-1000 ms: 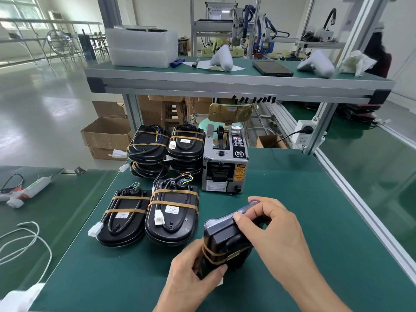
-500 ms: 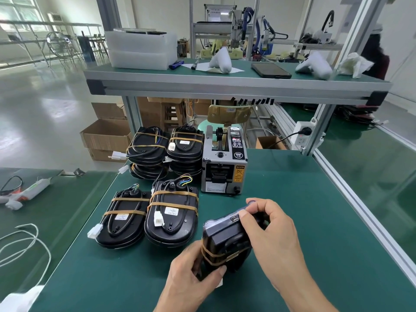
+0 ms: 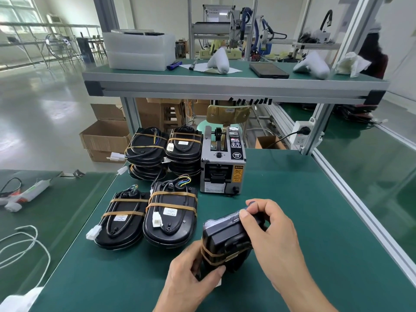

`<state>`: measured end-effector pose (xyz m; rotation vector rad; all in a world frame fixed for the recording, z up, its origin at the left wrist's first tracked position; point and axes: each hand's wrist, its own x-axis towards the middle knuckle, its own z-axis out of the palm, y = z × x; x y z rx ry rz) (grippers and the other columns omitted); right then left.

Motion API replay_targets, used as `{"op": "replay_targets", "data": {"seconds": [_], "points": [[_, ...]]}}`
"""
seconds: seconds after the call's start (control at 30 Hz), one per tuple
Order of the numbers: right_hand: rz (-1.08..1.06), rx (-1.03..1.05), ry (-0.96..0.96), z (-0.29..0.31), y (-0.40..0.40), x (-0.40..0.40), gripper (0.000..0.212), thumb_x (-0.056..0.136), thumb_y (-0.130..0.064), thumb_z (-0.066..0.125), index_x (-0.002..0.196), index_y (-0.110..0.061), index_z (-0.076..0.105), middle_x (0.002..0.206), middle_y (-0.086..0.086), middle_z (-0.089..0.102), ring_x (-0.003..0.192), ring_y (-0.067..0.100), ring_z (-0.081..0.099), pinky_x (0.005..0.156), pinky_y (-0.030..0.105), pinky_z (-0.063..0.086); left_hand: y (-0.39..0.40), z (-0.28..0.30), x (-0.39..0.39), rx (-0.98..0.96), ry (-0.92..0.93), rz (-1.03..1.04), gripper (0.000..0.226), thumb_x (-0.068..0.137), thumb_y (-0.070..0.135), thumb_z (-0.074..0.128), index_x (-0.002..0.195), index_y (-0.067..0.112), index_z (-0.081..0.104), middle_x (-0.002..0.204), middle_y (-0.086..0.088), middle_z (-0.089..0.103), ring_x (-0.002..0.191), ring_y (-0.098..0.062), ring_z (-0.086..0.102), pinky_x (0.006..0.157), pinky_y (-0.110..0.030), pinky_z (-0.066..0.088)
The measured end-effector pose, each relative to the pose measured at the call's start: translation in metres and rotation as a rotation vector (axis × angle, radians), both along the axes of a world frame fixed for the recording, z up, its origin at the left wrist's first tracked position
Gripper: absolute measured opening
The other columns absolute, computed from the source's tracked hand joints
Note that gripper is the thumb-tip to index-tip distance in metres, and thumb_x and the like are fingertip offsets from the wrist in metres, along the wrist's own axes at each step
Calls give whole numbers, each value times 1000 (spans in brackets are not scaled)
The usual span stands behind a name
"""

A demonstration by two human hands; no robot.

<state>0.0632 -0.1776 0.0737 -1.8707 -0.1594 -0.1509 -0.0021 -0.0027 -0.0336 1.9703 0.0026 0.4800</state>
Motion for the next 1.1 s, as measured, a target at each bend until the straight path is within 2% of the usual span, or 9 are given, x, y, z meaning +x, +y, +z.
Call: {"op": "replay_targets", "data": {"seconds": [0.13,0.33,0.53,0.63,0.77,0.87,0.97,1.03,1.1], "points": [[0,30,-3,-1,-2,-1,7,93,-35,71,95,-36,65,114,-23,67,106,-1,62,91,35,52,0,0,-1,-27,29,-11,54,73,36,83,123,50,67,99,11,75,82,-8,67,73,-21,54],[73,75,36,-2,-12,-1,8,95,-30,70,103,-33,69,123,-21,68,113,9,64,101,49,52,-1,3,-1,-32,42,-27,50,75,34,82,122,47,68,92,16,72,72,3,58,69,-10,46],[113,146,65,-7,-20,-4,17,96,-18,70,104,-33,71,128,-22,68,122,3,62,107,37,48,-2,4,-3,-37,52,-46,49,78,26,85,119,46,69,89,14,71,70,3,55,66,-10,45],[180,264,106,-7,-25,-9,22,97,-13,69,105,-33,73,130,-20,69,121,2,64,101,26,52,-3,6,-6,-50,41,-72,51,80,18,85,122,43,69,92,16,72,75,4,59,72,-9,47],[96,427,68,-14,-41,-23,29,96,-3,65,120,-19,73,124,-11,74,117,4,68,91,9,51,-4,6,-10,-27,53,-72,45,80,29,81,122,39,69,90,10,70,75,-5,56,72,-24,50],[-78,414,51,-33,-57,-32,26,96,0,64,112,-17,76,114,-6,78,113,11,72,94,17,54,-5,7,-10,-98,74,-74,34,80,30,79,112,37,70,81,3,68,73,-6,55,72,-25,48],[-146,385,144,-55,-69,-42,24,97,0,64,106,-19,76,112,-2,79,111,20,73,102,27,51,-1,6,-11,-62,104,-36,18,81,41,73,98,38,69,62,14,54,59,2,43,62,-12,38],[-73,306,198,-66,-72,-49,29,97,0,64,114,-22,74,114,-8,78,115,16,71,103,18,48,2,7,-11,-79,196,-22,28,82,52,68,101,33,73,65,4,57,62,-1,43,62,-20,39],[21,217,229,-69,-69,-56,36,98,-4,62,125,-27,70,120,-17,75,117,8,70,101,9,46,2,11,-11,-195,300,-70,37,83,58,64,108,35,78,72,4,70,61,-2,51,59,-19,42]]}}
